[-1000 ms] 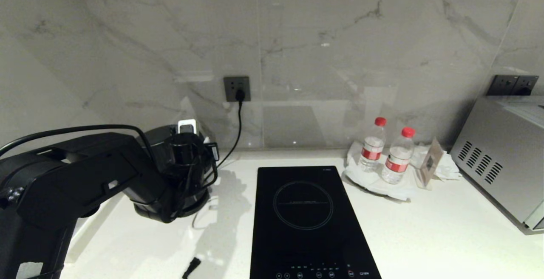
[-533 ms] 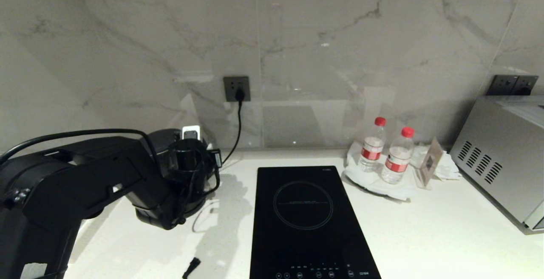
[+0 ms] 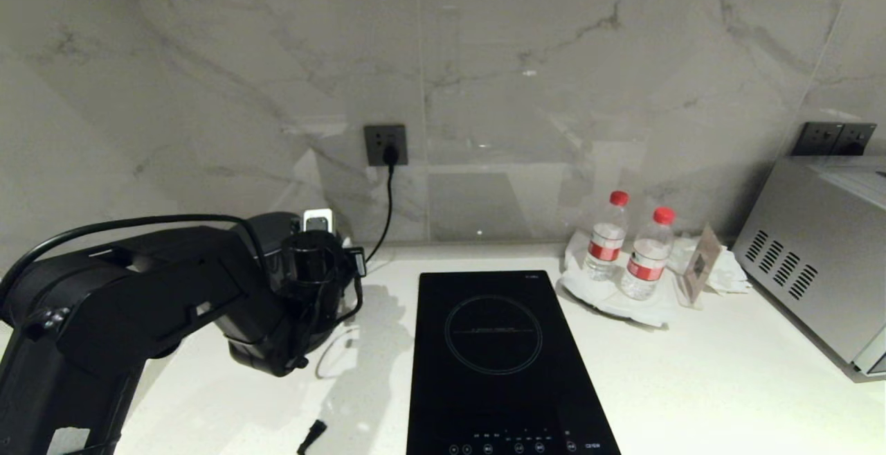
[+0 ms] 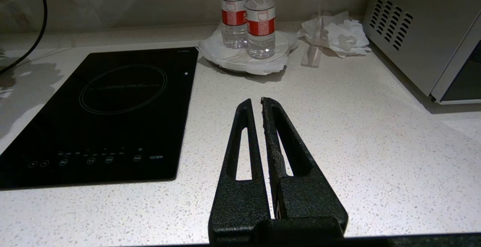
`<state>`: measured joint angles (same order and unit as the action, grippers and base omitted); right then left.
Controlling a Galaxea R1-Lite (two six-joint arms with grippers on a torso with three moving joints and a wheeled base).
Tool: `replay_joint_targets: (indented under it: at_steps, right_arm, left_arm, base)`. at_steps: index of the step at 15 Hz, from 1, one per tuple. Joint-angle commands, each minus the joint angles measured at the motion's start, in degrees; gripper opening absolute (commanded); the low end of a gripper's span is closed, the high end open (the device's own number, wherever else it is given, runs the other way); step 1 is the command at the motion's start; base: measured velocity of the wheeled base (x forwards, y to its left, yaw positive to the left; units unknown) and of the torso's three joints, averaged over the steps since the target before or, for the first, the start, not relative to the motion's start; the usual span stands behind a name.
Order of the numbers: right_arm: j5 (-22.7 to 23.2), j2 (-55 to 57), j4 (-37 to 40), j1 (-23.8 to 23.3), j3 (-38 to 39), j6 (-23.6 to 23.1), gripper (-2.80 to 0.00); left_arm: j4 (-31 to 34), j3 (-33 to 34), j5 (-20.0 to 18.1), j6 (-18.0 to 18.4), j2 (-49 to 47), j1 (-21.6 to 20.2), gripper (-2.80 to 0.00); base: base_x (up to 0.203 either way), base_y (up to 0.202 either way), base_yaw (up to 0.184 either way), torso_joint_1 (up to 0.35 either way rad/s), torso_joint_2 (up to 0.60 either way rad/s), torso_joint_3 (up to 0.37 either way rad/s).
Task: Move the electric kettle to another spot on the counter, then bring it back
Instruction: Place it on the power base
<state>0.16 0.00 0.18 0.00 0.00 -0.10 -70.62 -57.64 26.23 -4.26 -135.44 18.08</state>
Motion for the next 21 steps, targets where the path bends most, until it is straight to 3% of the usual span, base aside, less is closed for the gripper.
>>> replay_joint_targets:
  at_steps: [1, 9, 18, 19, 21]
  right_arm:
    - [0.02, 0.02, -0.01, 0.00, 0.00, 0.01, -2.80]
    - [0.02, 0.07, -0.01, 0.00, 0.00, 0.00, -2.80]
    - [0.02, 0.09, -0.01, 0.00, 0.00, 0.01, -2.80]
    - [0.02, 0.02, -0.01, 0.00, 0.00, -0.07, -2.80]
    - [-0.07, 0.09, -0.01, 0.00, 0.00, 0.01, -2.80]
  left_arm:
    - [-0.40, -0.39, 0.13, -0.05, -1.14, 0.03, -2.80]
    - [-0.38, -4.04, 0.13, 2.48, -4.36, 0.03, -2.80]
    - [-0.24, -1.17, 1.01, 2.59, -1.93, 0.28, -2.80]
    - [-0.13, -1.16, 1.19, 2.59, -1.93, 0.20, 0.00]
    - [-0.04, -1.43, 2.07, 2.68, -1.93, 0.20, 0.00]
  base:
    - [0.000, 0.000, 0.000, 0.000, 0.00, 0.000]
    - [0.000, 0.000, 0.000, 0.000, 0.00, 0.000]
    - [0.000, 0.000, 0.000, 0.000, 0.00, 0.000]
    - [0.000, 0.000, 0.000, 0.000, 0.00, 0.000]
    - [0.000, 0.000, 0.000, 0.000, 0.00, 0.000]
